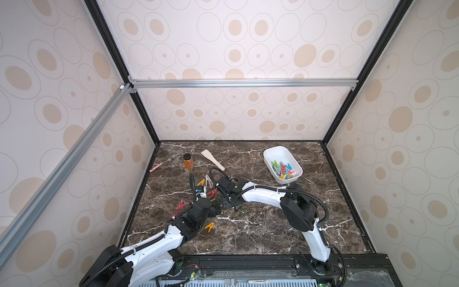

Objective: Put the clothespins into the storage box
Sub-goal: Pick up the clothespin from the center of the board, then place the clothespin in the storage box.

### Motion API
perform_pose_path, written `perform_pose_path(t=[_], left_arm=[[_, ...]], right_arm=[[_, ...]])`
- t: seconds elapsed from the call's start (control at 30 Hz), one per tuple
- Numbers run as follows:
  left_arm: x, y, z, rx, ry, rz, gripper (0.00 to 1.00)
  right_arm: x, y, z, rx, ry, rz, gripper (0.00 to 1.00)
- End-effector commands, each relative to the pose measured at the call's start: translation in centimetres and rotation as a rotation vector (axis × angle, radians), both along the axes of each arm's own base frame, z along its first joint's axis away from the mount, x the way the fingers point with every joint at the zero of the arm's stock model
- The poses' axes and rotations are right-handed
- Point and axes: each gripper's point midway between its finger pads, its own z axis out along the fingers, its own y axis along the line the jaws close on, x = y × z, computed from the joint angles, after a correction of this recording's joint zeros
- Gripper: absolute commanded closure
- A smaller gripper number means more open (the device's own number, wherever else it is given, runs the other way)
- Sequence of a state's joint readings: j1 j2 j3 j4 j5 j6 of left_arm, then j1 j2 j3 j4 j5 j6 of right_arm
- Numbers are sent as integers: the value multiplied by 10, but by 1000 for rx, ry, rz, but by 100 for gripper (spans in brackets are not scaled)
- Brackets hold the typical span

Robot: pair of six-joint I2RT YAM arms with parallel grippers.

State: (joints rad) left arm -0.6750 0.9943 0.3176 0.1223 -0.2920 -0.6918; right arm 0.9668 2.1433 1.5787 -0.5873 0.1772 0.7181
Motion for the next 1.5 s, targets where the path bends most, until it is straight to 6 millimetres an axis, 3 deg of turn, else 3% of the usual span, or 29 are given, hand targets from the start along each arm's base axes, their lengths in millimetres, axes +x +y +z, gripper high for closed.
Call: perform_pose_path(t=[0.0,0.13,0.3,0.43,0.57,0.73,0.83,1.0,1.1,1.3,1.47], left_arm=[[5,-5,9,-11,-24,-21,7],[7,-28,21,-55,-38,-117,8],[7,-69,37,-76,-81,-244,8],[5,-104,41,-62,-106,-334,8],[2,-138,34,-61,-90,-411,8],[2,-157,28,-53,-77,-442,8],[4,-156,30,-38,-86,-435,7],[9,-149,31,13,-99,-410,6],[12,-146,32,0,-113,-395,5],[22,-137,34,-33,-64,-366,5],[34,-103,25,59,27,-267,5]], right_arm=[[3,-19,28,-20,-51,-11,95],[17,-55,59,-23,-107,-49,97],[50,-128,100,-18,-197,-168,98],[80,-188,119,-22,-252,-293,98],[110,-234,114,16,-233,-403,98],[145,-267,105,0,-221,-467,97],[157,-277,102,-41,-190,-467,81],[152,-269,115,-9,-211,-407,70],[139,-245,122,4,-217,-352,69],[109,-152,121,-1,-258,-185,69],[79,-77,103,56,-210,-43,68]])
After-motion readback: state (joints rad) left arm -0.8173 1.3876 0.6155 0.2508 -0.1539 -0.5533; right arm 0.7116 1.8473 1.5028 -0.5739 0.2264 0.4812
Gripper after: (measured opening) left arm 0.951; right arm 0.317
